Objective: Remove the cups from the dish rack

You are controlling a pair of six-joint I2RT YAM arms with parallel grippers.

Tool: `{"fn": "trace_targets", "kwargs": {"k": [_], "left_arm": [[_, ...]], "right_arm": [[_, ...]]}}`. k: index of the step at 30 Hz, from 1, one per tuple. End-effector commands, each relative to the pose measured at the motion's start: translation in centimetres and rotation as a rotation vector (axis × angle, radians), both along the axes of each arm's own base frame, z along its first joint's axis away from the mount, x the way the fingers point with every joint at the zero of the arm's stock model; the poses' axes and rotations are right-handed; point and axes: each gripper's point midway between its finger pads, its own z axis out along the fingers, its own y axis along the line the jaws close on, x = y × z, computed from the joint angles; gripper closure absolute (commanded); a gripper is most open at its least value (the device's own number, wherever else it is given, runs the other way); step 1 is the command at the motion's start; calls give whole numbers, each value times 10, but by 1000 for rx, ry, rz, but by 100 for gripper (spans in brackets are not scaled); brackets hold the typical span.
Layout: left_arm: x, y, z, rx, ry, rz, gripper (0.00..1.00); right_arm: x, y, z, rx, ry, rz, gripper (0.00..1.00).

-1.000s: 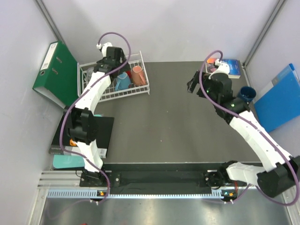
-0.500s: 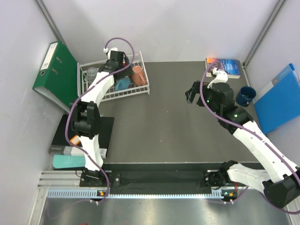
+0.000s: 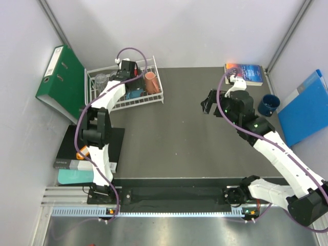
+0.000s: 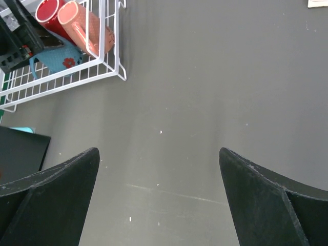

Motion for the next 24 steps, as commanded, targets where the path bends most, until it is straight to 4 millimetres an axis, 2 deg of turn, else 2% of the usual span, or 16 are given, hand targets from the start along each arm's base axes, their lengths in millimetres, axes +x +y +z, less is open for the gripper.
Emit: {"fn": "trace_targets", "kwargs": {"k": [1, 5, 6, 8, 9, 11, 12, 13, 17, 20, 23, 24], "left_arm": [[13, -3, -8, -25, -14, -6, 1], [9, -5, -16, -37, 1, -11, 8], [9, -5, -16, -38, 2, -14, 23], [7, -7, -12, -52, -7, -18, 40], [6, -8, -11, -60, -11, -24, 54], [5, -11, -4, -69, -25, -34, 70], [4, -11, -3, -68, -27, -36, 81], [3, -10, 1, -68, -32, -35, 100], [-1, -6, 16, -61, -56, -18, 100], [-5, 1, 45, -55, -116, 10, 100], [-10, 18, 80, 2, -175, 81, 100], [-13, 23, 98, 16, -210, 98, 100]], "right_arm": [[-1, 5, 5, 3, -27, 21, 0], [-2, 1, 3, -8, -29, 12, 0], [-2, 1, 1, -14, -27, 10, 0], [-2, 0, -2, -18, -20, 10, 0], [-1, 0, -2, -17, -21, 9, 0], [0, 2, -5, -14, -15, 9, 0], [0, 2, -5, -12, -15, 9, 0], [0, 3, -6, -6, -13, 8, 0], [1, 5, -5, 3, -19, 13, 0], [3, 7, -2, 13, -28, 21, 0], [5, 14, -2, 23, -26, 45, 0], [5, 16, 0, 27, -25, 52, 0]]}}
